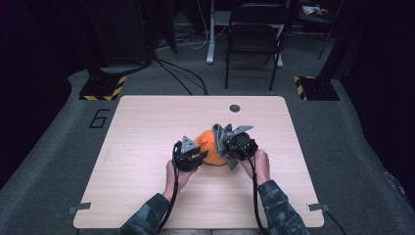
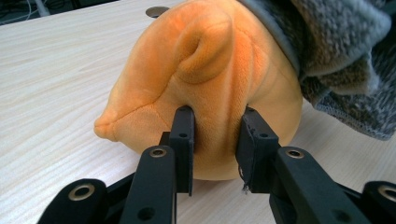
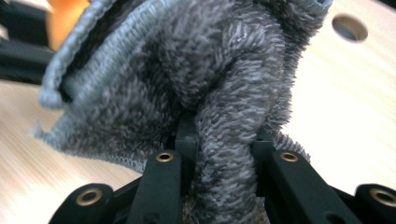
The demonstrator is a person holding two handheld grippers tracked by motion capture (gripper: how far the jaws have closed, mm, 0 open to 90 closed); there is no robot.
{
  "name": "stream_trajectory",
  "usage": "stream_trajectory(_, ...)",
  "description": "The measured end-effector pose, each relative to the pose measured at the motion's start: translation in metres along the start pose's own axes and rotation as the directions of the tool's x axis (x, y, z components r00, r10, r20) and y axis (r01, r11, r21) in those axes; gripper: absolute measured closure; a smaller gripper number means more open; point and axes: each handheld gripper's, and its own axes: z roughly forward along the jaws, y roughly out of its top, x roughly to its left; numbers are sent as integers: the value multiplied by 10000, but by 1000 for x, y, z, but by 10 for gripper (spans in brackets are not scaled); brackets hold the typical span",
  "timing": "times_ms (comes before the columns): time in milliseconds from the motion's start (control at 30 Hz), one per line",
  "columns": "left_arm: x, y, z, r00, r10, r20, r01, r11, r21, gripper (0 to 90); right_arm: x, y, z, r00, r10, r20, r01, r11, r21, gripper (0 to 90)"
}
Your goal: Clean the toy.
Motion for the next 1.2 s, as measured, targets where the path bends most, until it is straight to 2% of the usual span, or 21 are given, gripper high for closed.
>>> stream_trajectory(233, 3, -2, 1, 9997, -223, 41, 223, 9997, -22, 693, -14, -18, 25, 9993, 358, 109, -367, 9943, 996, 730)
stream_trajectory(267, 4, -2, 1, 9997, -234, 46, 234, 9997, -20, 692, -15, -21, 29, 9991, 399, 107, -409, 9911, 1265, 730)
stream_trajectory(333, 5, -2, 1, 9996, -277, 52, 277, 9996, -22, 690, -17, -29, 39, 9970, 770, 95, -775, 9822, 1713, 729)
stream_trajectory(367, 5, -2, 0, 9995, -299, 69, 299, 9996, -17, 690, -19, -32, 43, 9974, 719, 72, -720, 9809, 1805, 729)
stream_trajectory(433, 5, -2, 0, 9994, -332, 65, 332, 9994, -31, 689, -22, -32, 42, 9951, 987, -39, -965, 9794, 1775, 728)
stream_trajectory(500, 5, -2, 0, 9993, -370, 44, 370, 9993, -62, 689, -25, -27, 32, 9970, 768, 88, -771, 9827, 1684, 731)
stream_trajectory(600, 5, -2, 0, 9993, -377, 14, 377, 9993, -61, 688, -30, -16, 11, 9964, 842, 23, -841, 9928, 853, 732)
stream_trajectory(667, 4, -2, 0, 9995, -324, -6, 324, 9995, -45, 688, -26, -6, -6, 9954, 950, -111, -947, 9953, 210, 732)
stream_trajectory(733, 3, -2, 0, 9996, -293, -19, 293, 9996, -41, 686, -21, 1, -17, 9972, 714, -201, -720, 9969, -330, 732)
stream_trajectory(767, 2, -2, 0, 9995, -316, -30, 316, 9995, -50, 685, -12, 7, -24, 9985, 493, -234, -508, 9965, -666, 732)
stream_trajectory(800, 2, -2, 0, 9995, -307, -27, 307, 9995, -40, 685, -8, 10, -25, 9990, 329, -310, -350, 9968, -720, 731)
stream_trajectory(867, 2, -2, 0, 9995, -322, -39, 322, 9995, -28, 685, 3, 11, -20, 9993, 24, -365, -43, 9987, -508, 731)
stream_trajectory(933, 2, -2, 1, 9996, -284, 9, 284, 9996, 80, 685, 9, 6, -6, 9994, -337, -114, 335, 9993, -144, 733)
stream_trajectory(1000, 1, -3, 2, 9997, -255, -18, 256, 9997, 39, 686, 7, 1, 1, 9999, 13, -164, -14, 10000, -45, 733)
stream_trajectory(1200, 2, -2, 3, 9996, -279, -8, 279, 9996, 34, 686, -9, -15, 16, 9993, 363, -1, -362, 9966, 742, 734)
